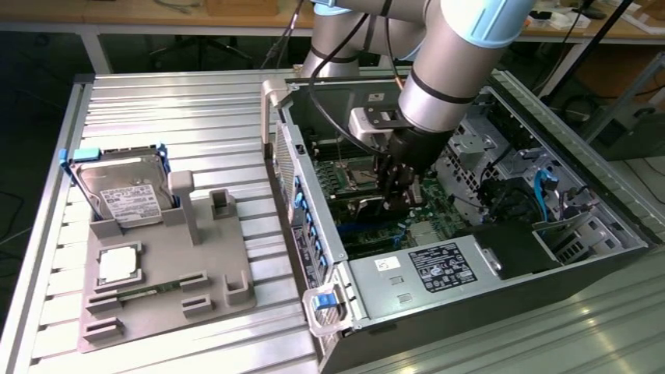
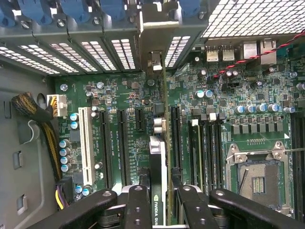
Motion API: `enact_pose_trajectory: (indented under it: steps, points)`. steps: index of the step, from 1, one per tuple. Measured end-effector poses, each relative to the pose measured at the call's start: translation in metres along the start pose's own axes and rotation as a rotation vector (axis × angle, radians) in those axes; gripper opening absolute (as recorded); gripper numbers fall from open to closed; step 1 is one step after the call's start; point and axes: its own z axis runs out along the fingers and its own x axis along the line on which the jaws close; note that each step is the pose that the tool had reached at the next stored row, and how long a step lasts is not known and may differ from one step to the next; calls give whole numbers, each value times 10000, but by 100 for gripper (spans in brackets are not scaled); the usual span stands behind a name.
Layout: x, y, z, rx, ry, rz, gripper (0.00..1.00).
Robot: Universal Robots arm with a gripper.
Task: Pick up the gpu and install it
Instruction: 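Insert the gpu into the slot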
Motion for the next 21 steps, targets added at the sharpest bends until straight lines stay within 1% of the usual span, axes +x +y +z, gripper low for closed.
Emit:
enact_pose_trajectory:
  steps: [4,6,13,21]
  points:
    - [0,2,-9,-1,3,-1,27]
    - [0,5,-42,-21,3,2,27]
    - [0,15,-40,-25,3,1,27]
    - [1,20,-6,-25,1,1,27]
